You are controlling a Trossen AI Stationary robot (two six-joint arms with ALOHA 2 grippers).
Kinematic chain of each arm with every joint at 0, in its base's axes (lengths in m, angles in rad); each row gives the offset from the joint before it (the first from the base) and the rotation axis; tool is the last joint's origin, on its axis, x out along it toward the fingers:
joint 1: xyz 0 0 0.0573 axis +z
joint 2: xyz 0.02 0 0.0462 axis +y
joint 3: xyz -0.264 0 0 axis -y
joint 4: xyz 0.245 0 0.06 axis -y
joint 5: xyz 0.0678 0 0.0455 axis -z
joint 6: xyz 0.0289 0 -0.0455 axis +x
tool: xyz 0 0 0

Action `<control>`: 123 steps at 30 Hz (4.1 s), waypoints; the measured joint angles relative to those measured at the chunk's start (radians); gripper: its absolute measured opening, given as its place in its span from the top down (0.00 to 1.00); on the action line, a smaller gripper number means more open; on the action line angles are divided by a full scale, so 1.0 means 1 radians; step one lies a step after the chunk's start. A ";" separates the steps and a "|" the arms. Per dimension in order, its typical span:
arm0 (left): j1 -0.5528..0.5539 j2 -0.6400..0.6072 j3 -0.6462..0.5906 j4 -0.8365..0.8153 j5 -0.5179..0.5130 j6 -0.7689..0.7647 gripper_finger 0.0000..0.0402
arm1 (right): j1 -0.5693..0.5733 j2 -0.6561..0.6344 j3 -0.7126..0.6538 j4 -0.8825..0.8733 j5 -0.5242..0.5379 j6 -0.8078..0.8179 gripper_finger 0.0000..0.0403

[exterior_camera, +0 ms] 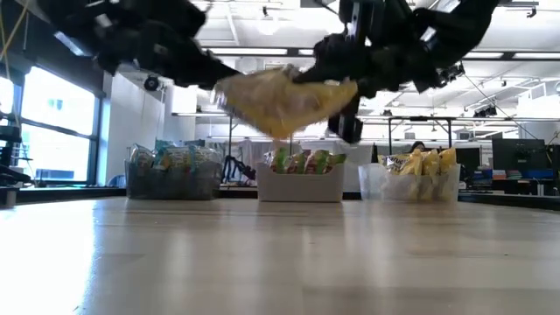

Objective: Sort Maruchan noodles
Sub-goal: Put the yellow noodle pack into the transparent bin, then return to Home Position

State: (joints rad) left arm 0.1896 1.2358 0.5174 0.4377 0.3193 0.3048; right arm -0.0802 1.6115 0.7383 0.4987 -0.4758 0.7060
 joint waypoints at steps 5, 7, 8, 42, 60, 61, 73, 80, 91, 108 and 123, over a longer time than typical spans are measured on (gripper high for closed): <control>-0.002 -0.057 -0.203 0.342 -0.025 -0.156 0.96 | -0.101 -0.137 0.056 -0.223 0.008 -0.059 0.82; -0.002 -0.063 -0.273 0.460 -0.056 -0.200 0.97 | -0.144 -0.181 0.132 -0.406 0.043 -0.116 0.82; -0.002 -0.063 -0.297 0.504 -0.072 -0.214 0.97 | -0.167 -0.195 0.182 -0.501 0.068 -0.141 0.82; -0.002 -0.063 -0.380 0.577 -0.238 -0.268 0.99 | -0.843 0.218 0.899 -1.693 0.403 -0.295 0.82; -0.002 -0.063 -0.380 0.576 -0.211 -0.296 0.99 | -0.798 0.313 0.899 -1.628 0.502 -0.126 0.81; -0.002 -0.063 -0.380 0.576 -0.206 -0.296 0.99 | -0.796 0.316 0.899 -1.628 0.502 -0.120 0.80; -0.002 -0.063 -0.380 0.577 -0.206 -0.303 0.99 | -0.781 0.326 0.899 -1.639 0.491 -0.123 0.50; -0.002 -0.063 -0.380 0.578 -0.246 -0.308 0.99 | -0.797 0.326 1.021 -1.791 0.490 -0.220 0.51; 0.012 -0.091 -0.381 0.537 -0.217 -0.339 0.99 | -0.738 0.127 0.905 -1.551 0.447 -0.611 0.97; 0.122 -0.113 -0.381 0.516 -0.064 -0.432 0.99 | -0.466 -0.443 -0.155 -0.091 0.445 -0.762 0.98; 0.170 -0.129 -0.381 0.478 -0.061 -0.426 0.99 | -0.443 -0.580 -0.313 -0.043 0.441 -0.745 0.98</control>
State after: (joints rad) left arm 0.3599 1.1069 0.1368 0.9158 0.2581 -0.1211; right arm -0.5232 1.0317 0.4249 0.4558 -0.0345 -0.0389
